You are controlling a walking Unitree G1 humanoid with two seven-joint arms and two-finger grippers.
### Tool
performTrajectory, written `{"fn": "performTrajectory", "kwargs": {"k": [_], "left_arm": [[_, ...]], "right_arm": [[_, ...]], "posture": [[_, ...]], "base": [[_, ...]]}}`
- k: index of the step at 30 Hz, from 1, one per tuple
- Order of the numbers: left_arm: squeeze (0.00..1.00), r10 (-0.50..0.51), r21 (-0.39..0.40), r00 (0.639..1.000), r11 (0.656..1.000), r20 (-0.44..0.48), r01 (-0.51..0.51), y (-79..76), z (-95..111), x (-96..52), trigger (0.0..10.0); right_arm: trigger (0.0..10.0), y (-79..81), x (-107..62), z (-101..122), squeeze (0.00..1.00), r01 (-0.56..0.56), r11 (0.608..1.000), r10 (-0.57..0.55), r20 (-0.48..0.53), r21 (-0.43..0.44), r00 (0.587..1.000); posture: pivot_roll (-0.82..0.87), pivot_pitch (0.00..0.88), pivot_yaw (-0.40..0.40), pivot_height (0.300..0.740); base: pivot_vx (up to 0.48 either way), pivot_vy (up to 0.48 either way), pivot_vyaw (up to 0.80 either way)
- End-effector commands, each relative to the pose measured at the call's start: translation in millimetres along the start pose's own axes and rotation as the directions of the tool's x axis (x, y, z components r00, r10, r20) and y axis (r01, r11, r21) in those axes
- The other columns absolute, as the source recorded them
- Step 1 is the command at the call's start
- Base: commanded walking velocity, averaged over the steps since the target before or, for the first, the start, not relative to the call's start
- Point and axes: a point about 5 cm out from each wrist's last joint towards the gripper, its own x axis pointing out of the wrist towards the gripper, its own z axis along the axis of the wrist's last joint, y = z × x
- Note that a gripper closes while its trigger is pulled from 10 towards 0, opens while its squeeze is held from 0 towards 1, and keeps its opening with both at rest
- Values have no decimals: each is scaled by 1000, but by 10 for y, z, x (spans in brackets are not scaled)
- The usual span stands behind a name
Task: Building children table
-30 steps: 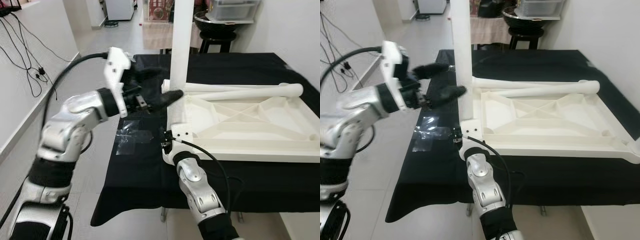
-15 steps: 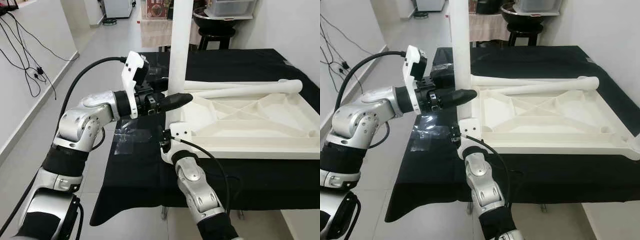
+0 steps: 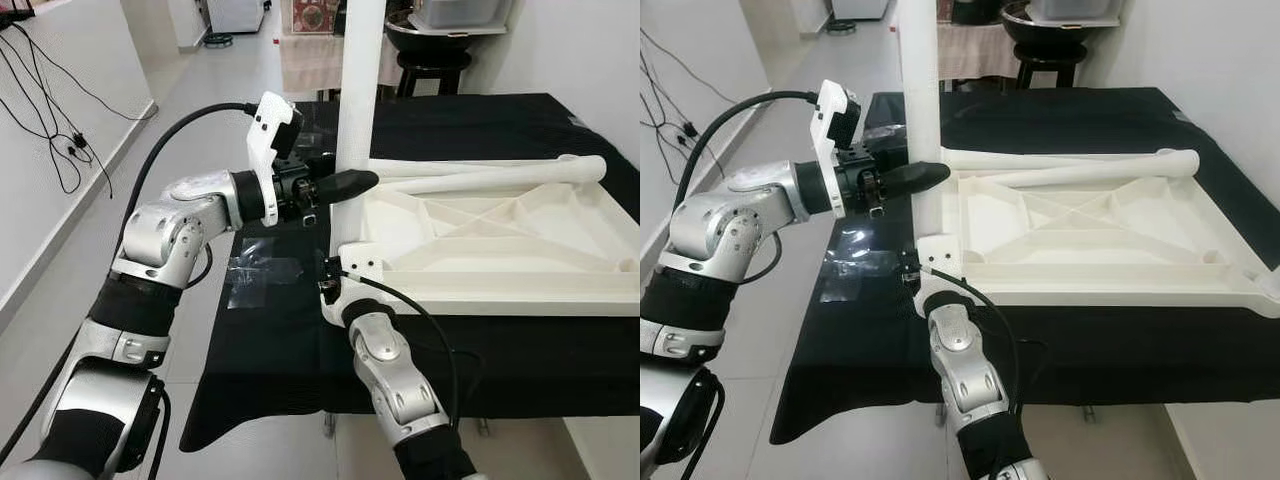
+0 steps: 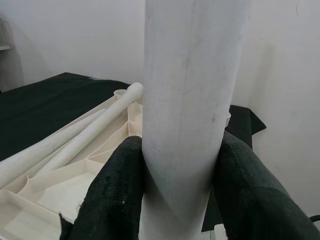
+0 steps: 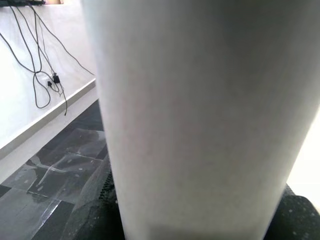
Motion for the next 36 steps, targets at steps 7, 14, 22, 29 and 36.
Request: {"fn": "performTrajectory", "kwargs": {"k": [7,14,22,29,36], "left_arm": [[0,-22,-17,999,1000,-27,21,-18,-36,-25,0],[0,-21,-20,1000,1000,-24,20,-20,-33,-43,0],[0,-32,-27,999,999,-27,31,-49,-62,-64,0],[0,-45,-28,999,999,-26,44,-68,-60,-54,0],[0,-56,-28,998,998,-28,55,-91,-61,-45,0]], "right_arm": [[10000,196,37,178,1000,-225,967,221,50,116,974],[10000,-2,121,513,678,-438,898,439,161,-45,884],[10000,-358,178,758,0,-740,598,775,-12,-308,632],[392,-431,296,827,0,-784,568,805,-26,-251,592],[0,-470,334,778,0,-852,489,860,-59,-185,507]], "posture": [[38,139,45,740],[37,139,36,740],[43,141,40,740],[47,141,42,740],[49,140,44,740]], "base": [[0,0,0],[0,0,0],[0,0,0],[0,0,0],[0,0,0]]}}
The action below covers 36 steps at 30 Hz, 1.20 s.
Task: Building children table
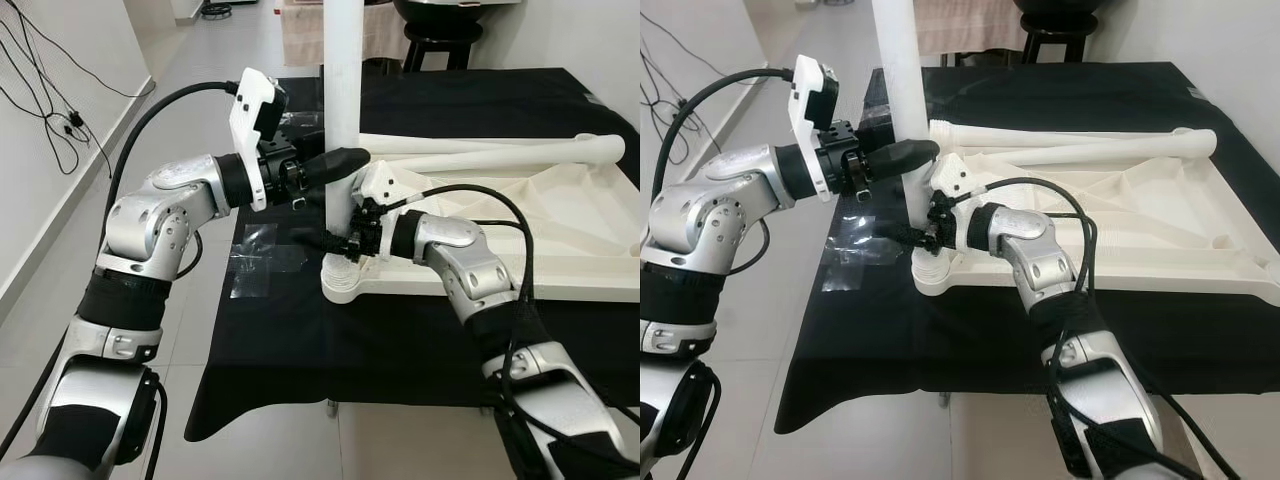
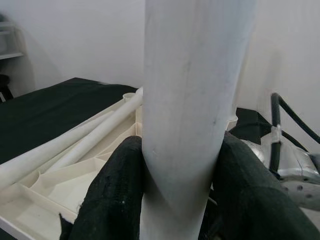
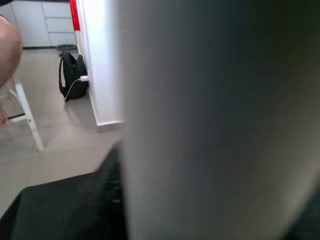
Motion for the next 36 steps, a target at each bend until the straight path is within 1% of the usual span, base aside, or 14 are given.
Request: {"fn": "performTrajectory", "kwargs": {"k": [1,8,10,11,14,15,17,18,19,21,23,32,33,36], "left_arm": [[0,-59,-48,997,997,-45,57,-68,-119,51,0],[0,-65,-30,997,998,-46,64,-74,-109,58,0],[114,-68,-42,997,997,-34,67,-73,-103,55,0],[1000,-59,-40,998,998,-35,58,-69,-97,56,10000],[1000,-15,-46,1000,999,-27,14,-29,-83,63,10000],[0,18,-44,999,999,-27,-19,5,-72,59,10000],[0,18,-44,999,999,-27,-19,5,-72,59,10000],[0,55,-38,998,998,-18,-55,39,-29,44,10000],[0,55,-38,998,998,-18,-55,39,-29,44,10000],[0,96,-35,995,995,-7,-96,109,40,-9,10000],[0,106,-31,994,994,-9,-107,133,49,-20,10000],[0,105,-16,994,994,-13,-105,133,50,5,10000],[0,98,-17,995,995,-14,-98,121,38,4,0],[0,94,-19,995,995,-15,-94,113,26,4,0]], "right_arm": [[0,66,89,-54,0,-83,996,83,-8,15,997],[0,35,94,-153,0,-81,996,83,-33,42,996],[0,22,96,-172,0,-62,997,63,-34,47,997],[0,15,99,-214,0,-17,998,19,-48,56,999],[0,16,106,-280,0,64,996,-59,-78,64,995],[0,28,136,-389,0,253,964,-241,-130,86,962],[0,28,136,-389,0,253,964,-241,-130,86,962],[0,399,231,-601,0,438,881,-406,-192,179,894],[0,399,231,-601,0,438,881,-406,-192,179,894],[0,1007,243,-755,0,672,683,-600,-304,286,740],[0,1089,263,-738,0,702,645,-632,-305,304,712],[0,899,421,-631,0,692,659,-653,-234,294,721],[0,903,427,-623,0,694,657,-656,-230,295,718],[0,909,430,-620,0,696,655,-659,-228,295,717]], "posture": [[53,139,45,740],[55,138,45,740],[53,140,46,740],[52,143,46,740],[47,148,36,740],[40,153,25,740],[40,153,25,740],[65,153,0,740],[65,153,0,740],[56,156,36,740],[59,151,37,740],[51,138,35,740],[49,137,38,740],[49,137,38,740]], "base": [[0,0,0],[0,0,0],[0,0,0],[0,0,0],[0,0,0],[0,0,0],[0,0,0],[0,0,0],[0,0,0],[0,0,0],[0,0,0],[0,0,0],[0,0,0],[0,0,0]]}}
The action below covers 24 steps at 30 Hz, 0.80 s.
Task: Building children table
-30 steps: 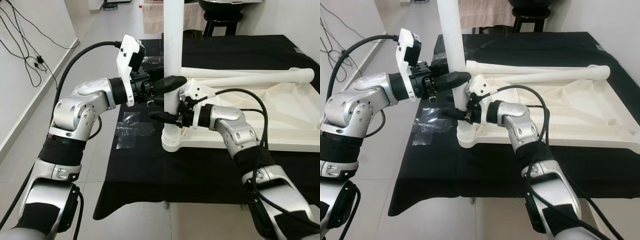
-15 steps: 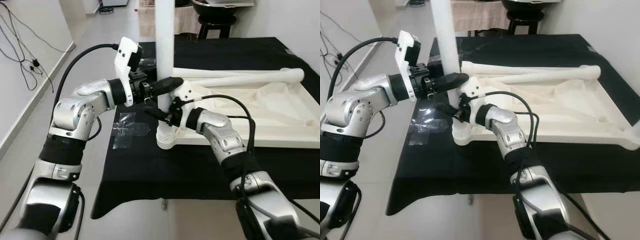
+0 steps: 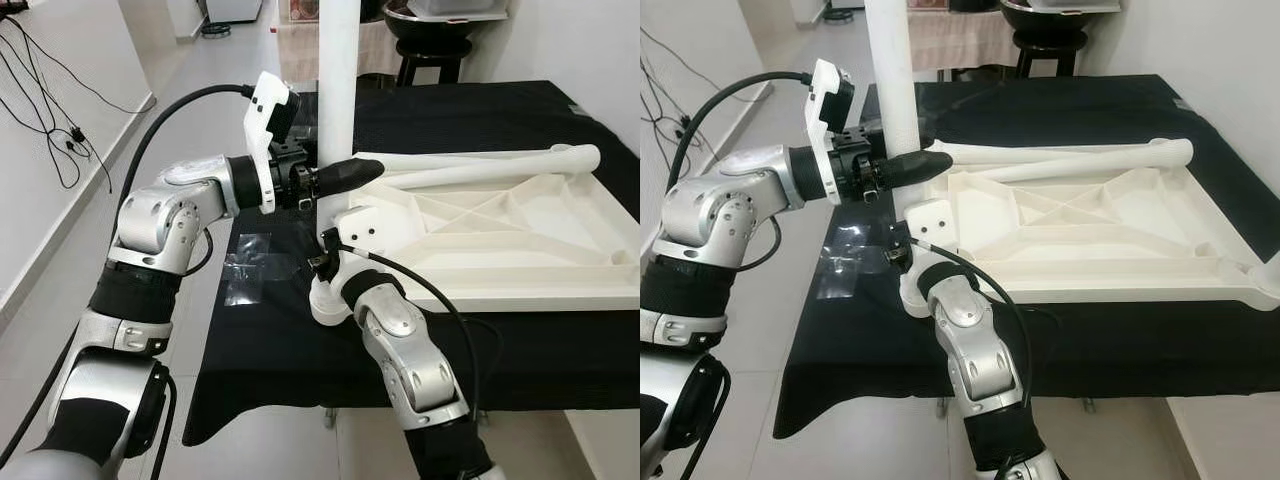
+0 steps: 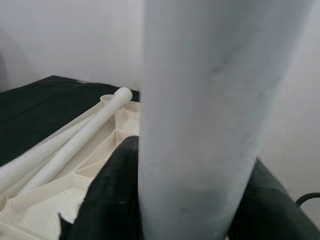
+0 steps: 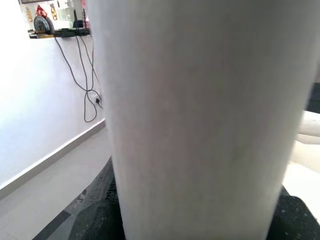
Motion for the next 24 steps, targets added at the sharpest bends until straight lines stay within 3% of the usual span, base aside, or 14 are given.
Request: {"fn": "performTrajectory", "kwargs": {"k": [1,8,9,10,11,12,13,14,15,16,17,19,20,24], "left_arm": [[0,51,0,999,999,9,-51,68,17,-72,0],[0,18,-9,1000,1000,12,-18,33,29,-50,0],[0,13,-10,1000,1000,13,-13,27,33,-51,0],[0,9,-11,1000,1000,13,-9,23,31,-52,0],[0,9,-11,1000,1000,13,-9,23,31,-52,0],[0,6,-11,1000,1000,12,-6,18,25,-55,0],[0,3,-12,1000,1000,12,-2,13,23,-57,0],[0,3,-12,1000,1000,12,-2,13,23,-57,0],[0,0,-12,1000,1000,12,0,9,21,-57,0],[0,-2,-13,1000,1000,13,2,6,24,-58,0],[0,-2,-13,1000,1000,13,2,6,24,-58,0],[0,-5,-13,1000,1000,14,5,0,29,-62,0],[0,-9,-12,1000,1000,13,10,-7,30,-66,0],[0,-19,-12,1000,1000,12,19,-23,28,-70,0]], "right_arm": [[0,122,-3,-398,0,25,992,-1,-191,124,982],[0,195,-125,-299,0,90,990,-65,-219,106,973],[549,188,-124,-258,0,87,991,-64,-211,101,975],[10000,156,-101,-207,0,69,993,-50,-191,92,980],[10000,156,-101,-207,0,69,993,-50,-191,92,980],[10000,125,-49,-131,451,-12,996,25,-141,90,990],[10000,122,-8,-57,1000,-185,976,195,-89,111,977],[10000,122,-8,-57,1000,-185,976,195,-89,111,977],[10000,119,6,-8,1000,-303,945,311,-54,122,949],[10000,9,26,77,1000,-404,910,406,-3,90,914],[10000,9,26,77,1000,-404,910,406,-3,90,914],[10000,-191,40,185,1000,-514,857,514,33,12,857],[10000,-323,52,217,0,-579,814,579,5,-45,815],[10000,-524,89,259,0,-646,757,643,-59,-101,763]], "posture": [[49,137,38,740],[48,136,40,740],[46,135,40,740],[47,135,39,740],[47,135,39,740],[47,135,39,740],[48,135,42,740],[48,135,42,740],[50,134,40,740],[53,134,40,740],[53,134,40,740],[52,132,41,740],[57,133,41,740],[60,132,39,740]], "base": [[0,0,0],[0,0,0],[0,0,0],[0,0,0],[0,0,0],[0,0,0],[0,0,0],[0,0,0],[0,0,0],[0,0,0],[0,0,0],[0,0,0],[0,0,0],[0,0,0]]}}
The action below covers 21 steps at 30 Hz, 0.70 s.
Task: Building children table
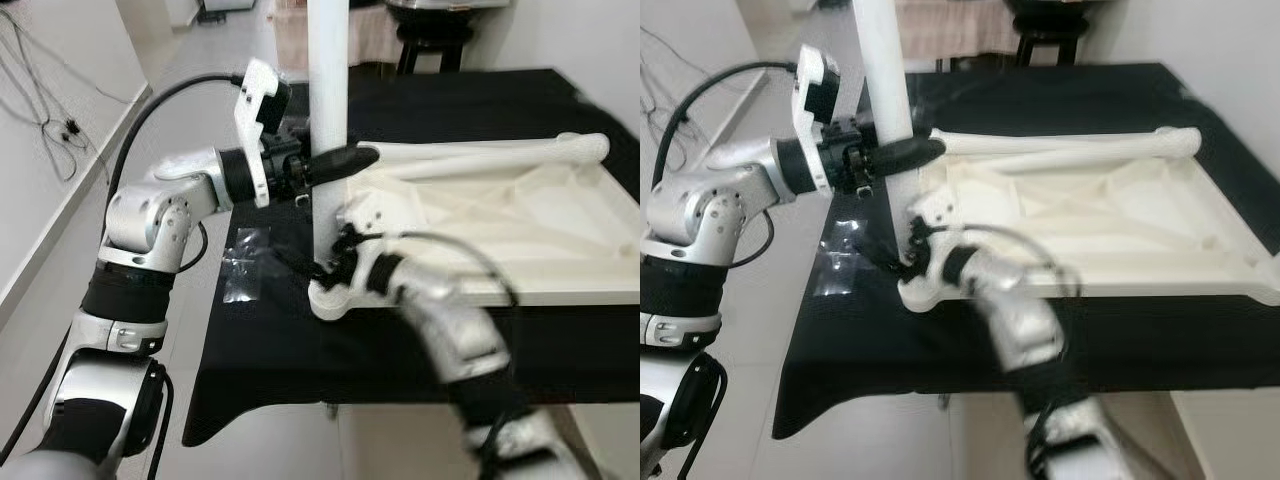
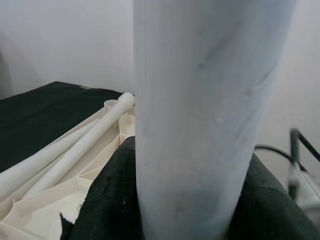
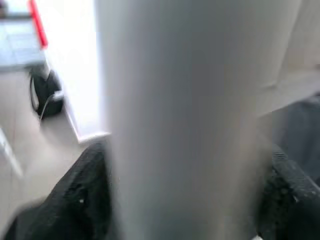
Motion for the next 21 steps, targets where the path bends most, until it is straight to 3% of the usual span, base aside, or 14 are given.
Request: {"fn": "performTrajectory", "kwargs": {"k": [1,8,9,10,21], "left_arm": [[0,-7,-33,999,999,-35,6,-7,-83,-13,0],[0,-25,-31,999,999,-43,24,-40,-93,-2,0],[0,-34,-29,998,999,-48,33,-51,-96,3,0],[0,-41,-27,998,999,-51,40,-61,-98,6,0],[0,-74,-12,995,997,-61,74,-102,-105,18,0]], "right_arm": [[10000,-49,31,-50,0,-72,997,72,-5,24,997],[10000,-161,72,-56,0,-157,986,158,-12,51,987],[2118,-166,92,-72,0,-190,980,191,-15,57,982],[0,-164,106,-87,0,-214,975,215,-18,66,976],[0,-177,122,-177,0,-258,962,261,-27,85,965]], "posture": [[63,133,41,740],[74,135,45,740],[77,136,46,740],[78,136,47,740],[76,130,54,740]], "base": [[0,0,0],[0,0,0],[0,0,0],[0,0,0],[0,0,0]]}}
